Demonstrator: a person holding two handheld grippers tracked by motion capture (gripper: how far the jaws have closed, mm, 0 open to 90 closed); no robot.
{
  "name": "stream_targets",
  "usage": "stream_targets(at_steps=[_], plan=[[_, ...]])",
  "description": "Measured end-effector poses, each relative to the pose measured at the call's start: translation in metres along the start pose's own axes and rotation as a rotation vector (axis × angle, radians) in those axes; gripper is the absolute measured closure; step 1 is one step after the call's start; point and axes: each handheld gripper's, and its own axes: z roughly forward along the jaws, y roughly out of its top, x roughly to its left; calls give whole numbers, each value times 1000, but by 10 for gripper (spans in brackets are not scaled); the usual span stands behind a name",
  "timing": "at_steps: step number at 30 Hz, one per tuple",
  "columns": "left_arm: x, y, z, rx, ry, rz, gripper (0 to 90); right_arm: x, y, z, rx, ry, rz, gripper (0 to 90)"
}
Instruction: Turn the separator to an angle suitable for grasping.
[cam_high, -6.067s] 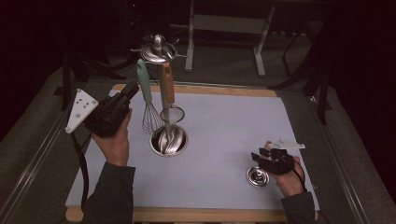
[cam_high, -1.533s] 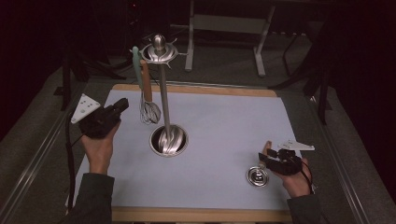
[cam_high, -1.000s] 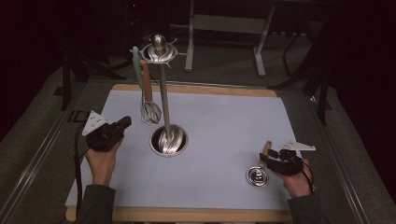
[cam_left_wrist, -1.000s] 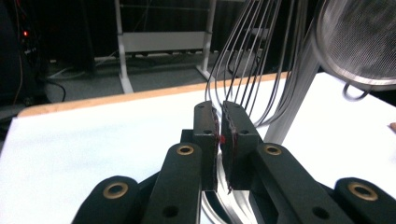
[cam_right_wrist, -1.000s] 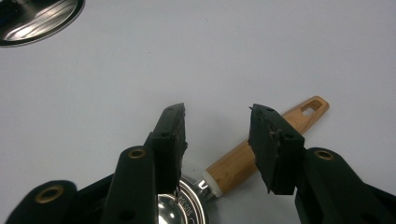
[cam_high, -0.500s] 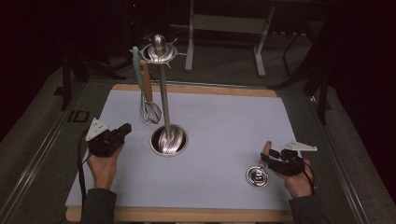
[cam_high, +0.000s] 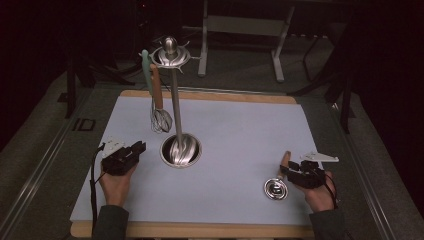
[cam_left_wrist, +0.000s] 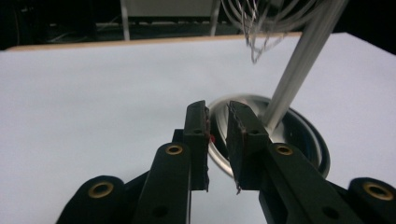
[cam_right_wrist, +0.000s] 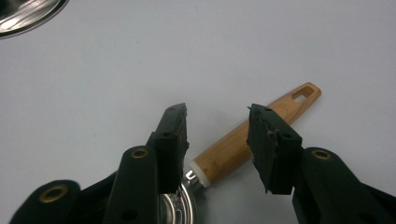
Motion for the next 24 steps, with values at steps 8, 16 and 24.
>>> stream_targets(at_steps=[8,16,24], plan=[[-5,-21,11,49,-16,5,749,-2,-2,2,16,-18,-7,580],[-5,-34,19,84,-13,0,749,-6,-6,9,47,-56,-6,662],[-5,-37,20,78,-7,-11,742,-13,-13,16,91,-127,-1,835]])
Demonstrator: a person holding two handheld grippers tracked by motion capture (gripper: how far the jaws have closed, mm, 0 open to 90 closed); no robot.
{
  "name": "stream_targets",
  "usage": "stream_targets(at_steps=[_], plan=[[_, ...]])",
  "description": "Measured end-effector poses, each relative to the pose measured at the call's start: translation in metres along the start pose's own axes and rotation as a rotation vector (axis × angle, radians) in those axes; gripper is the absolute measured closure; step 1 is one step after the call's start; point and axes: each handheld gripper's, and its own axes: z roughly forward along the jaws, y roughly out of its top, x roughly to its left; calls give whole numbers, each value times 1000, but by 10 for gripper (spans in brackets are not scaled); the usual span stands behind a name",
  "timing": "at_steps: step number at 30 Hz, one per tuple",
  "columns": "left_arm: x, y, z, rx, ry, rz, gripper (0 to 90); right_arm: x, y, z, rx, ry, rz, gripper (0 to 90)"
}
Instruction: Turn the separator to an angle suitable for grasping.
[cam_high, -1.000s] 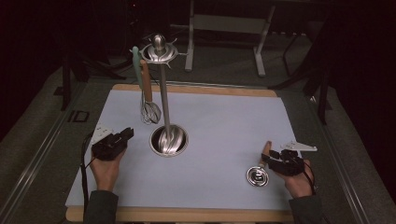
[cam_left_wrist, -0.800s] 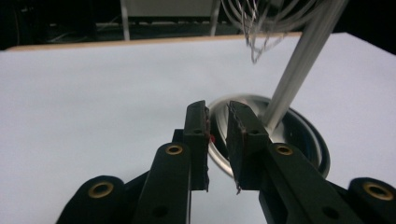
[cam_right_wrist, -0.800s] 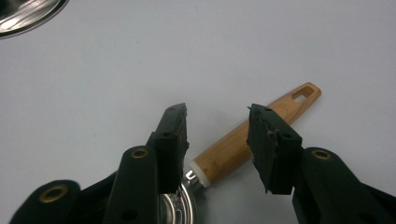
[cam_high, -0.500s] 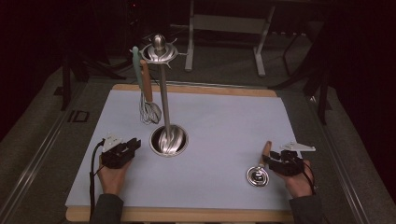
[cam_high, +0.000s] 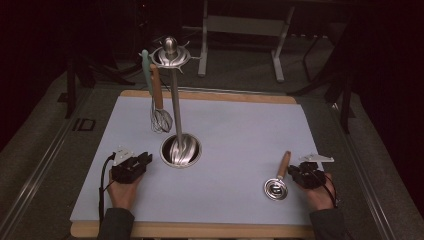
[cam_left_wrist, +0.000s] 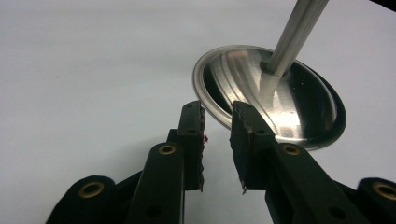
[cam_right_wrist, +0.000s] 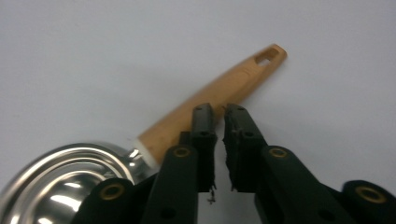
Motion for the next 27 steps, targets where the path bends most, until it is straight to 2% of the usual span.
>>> stream_targets(at_steps=[7,12,16,21,27], plan=[[-1,-1,0,-6,12,7,738,-5,-3,8,16,-14,29,897],[-2,-1,-1,-8,16,17,736,-6,-5,15,33,-19,33,899],[-3,-1,-1,-9,15,22,735,-6,-4,17,28,-20,36,899],[-1,-2,-2,-19,3,5,735,-5,-2,18,25,-21,35,899],[-2,-2,-1,-16,5,15,735,-2,0,21,25,-12,34,899]])
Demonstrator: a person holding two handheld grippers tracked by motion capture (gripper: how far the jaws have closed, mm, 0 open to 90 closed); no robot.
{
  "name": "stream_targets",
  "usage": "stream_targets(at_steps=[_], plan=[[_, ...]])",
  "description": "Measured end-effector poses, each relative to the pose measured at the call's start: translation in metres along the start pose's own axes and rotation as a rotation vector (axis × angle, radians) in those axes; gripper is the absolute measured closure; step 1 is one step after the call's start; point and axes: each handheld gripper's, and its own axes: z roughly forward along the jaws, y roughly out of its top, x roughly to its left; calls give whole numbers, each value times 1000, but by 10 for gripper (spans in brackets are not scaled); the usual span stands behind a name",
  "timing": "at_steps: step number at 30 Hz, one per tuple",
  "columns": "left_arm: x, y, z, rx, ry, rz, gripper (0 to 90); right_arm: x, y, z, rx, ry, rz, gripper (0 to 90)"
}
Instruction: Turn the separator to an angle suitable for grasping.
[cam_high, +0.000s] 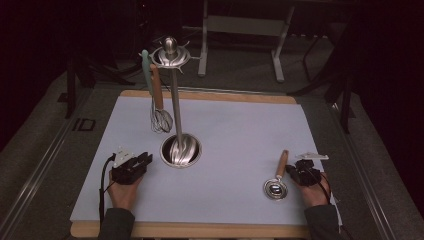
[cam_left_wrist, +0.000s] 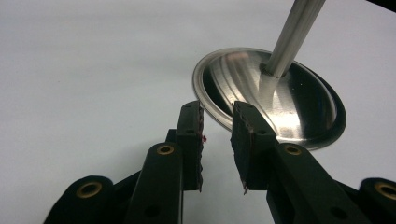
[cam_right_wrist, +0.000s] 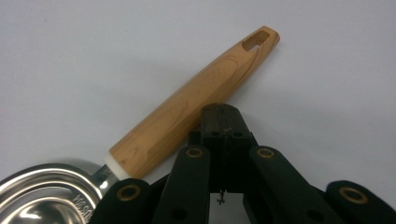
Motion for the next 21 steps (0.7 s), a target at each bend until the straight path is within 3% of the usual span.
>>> stream_targets(at_steps=[13,16,21], plan=[[1,0,0,2,-7,-3,729,21,16,11,33,54,-86,899],[1,0,0,1,-10,-4,727,24,19,13,41,81,-86,899],[1,0,0,-1,-10,-3,726,33,26,16,65,97,-137,899]])
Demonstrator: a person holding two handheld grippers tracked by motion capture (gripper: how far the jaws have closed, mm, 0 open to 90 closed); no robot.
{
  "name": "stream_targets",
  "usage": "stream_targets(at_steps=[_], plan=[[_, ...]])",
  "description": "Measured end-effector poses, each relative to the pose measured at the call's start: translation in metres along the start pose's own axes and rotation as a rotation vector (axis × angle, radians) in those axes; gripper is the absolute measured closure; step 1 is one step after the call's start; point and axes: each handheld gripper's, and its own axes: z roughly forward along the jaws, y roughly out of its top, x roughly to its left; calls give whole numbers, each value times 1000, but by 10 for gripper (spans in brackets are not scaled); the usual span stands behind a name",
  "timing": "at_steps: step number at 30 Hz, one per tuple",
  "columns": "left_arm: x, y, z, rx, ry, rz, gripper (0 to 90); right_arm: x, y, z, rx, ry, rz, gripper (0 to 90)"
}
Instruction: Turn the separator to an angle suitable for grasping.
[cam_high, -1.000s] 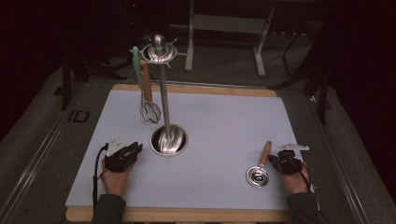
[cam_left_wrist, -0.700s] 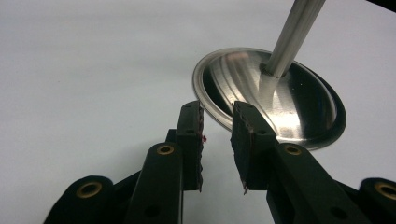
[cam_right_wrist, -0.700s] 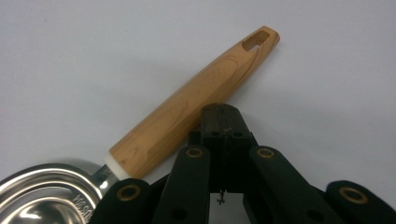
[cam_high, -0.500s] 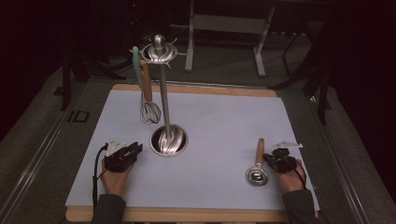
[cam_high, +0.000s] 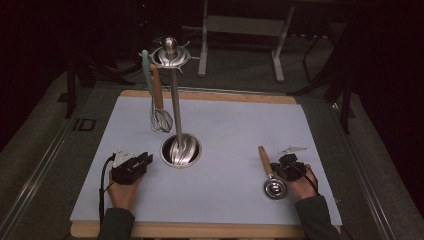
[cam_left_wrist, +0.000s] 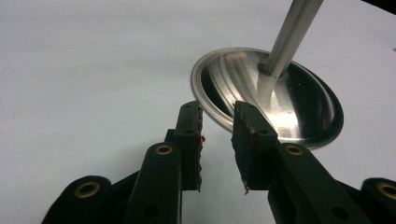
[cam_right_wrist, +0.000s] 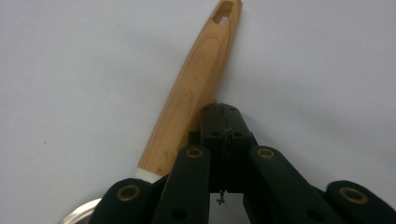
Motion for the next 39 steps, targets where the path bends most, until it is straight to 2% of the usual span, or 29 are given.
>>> stream_targets(at_steps=[11,19,24,30,39], plan=[[1,0,0,2,-4,-2,722,11,10,5,36,16,-69,899],[1,0,0,4,-5,-6,716,14,19,-3,48,14,-103,878],[1,0,0,4,-5,-4,715,12,21,-10,39,59,-62,831],[1,0,0,5,-2,-2,714,11,21,-19,43,108,-40,787],[0,0,0,6,1,1,710,12,16,-16,84,162,-11,759]])
